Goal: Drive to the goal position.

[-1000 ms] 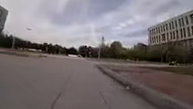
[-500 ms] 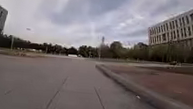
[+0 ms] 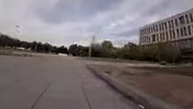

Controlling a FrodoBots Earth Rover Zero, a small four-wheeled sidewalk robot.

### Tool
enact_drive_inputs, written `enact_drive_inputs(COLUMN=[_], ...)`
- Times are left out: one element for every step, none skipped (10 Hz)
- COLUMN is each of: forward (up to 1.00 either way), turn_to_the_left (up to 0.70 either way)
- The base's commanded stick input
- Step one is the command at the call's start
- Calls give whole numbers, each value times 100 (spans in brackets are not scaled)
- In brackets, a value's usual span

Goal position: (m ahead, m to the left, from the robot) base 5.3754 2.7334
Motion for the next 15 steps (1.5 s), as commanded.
enact_drive_inputs(forward=[96,96,96,96,96,96,96,96,96,96,96,96,96,96,96], turn_to_the_left=[-15,14,36,38,38,38,38,38,38,38,38,38,38,38,38])
